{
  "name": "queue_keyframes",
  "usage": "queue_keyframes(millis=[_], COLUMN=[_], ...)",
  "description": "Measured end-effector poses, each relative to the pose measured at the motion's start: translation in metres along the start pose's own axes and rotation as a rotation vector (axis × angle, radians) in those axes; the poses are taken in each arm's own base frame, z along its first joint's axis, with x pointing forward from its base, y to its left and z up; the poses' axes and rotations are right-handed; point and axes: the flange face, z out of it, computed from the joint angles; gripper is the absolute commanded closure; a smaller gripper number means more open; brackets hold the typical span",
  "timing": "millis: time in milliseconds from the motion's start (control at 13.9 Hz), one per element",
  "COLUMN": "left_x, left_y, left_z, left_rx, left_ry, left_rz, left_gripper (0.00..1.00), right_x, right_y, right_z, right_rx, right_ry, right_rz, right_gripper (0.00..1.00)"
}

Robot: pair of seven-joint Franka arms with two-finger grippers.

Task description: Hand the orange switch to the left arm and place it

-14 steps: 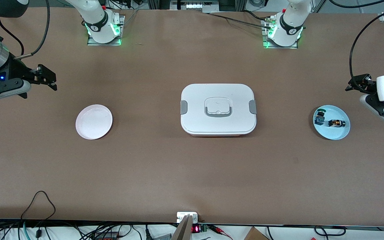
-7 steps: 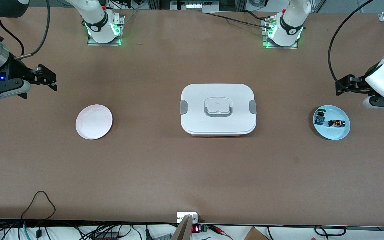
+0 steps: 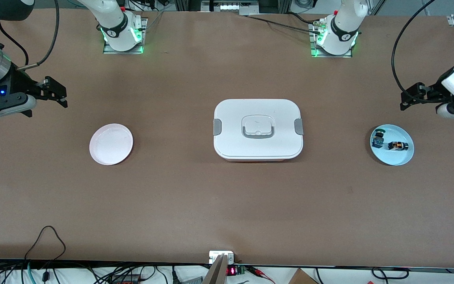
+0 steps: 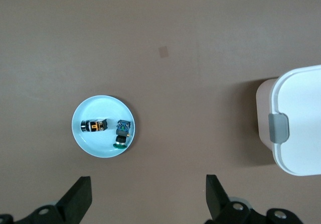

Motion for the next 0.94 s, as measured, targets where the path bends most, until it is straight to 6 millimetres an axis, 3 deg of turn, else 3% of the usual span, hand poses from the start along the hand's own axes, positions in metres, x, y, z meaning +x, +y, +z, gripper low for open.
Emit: queue_keyframes(millis=[288,936], left_x=[-0.01,-0.009], left_y=[0.007,0.013], left_z=[-0.001,-0.003], left_rx=[-0.001,-0.001], left_ry=[-0.021,-0.027], left_rz=[-0.021,-0.027], left_gripper=[0.0,0.0], right_x=[0.0,0.0], right_y=[0.0,0.0], right_z=[0.0,0.0], right_rx=[0.0,0.0], right_ry=[0.0,0.0], right_rz=[0.0,0.0], right_gripper=[0.0,0.0])
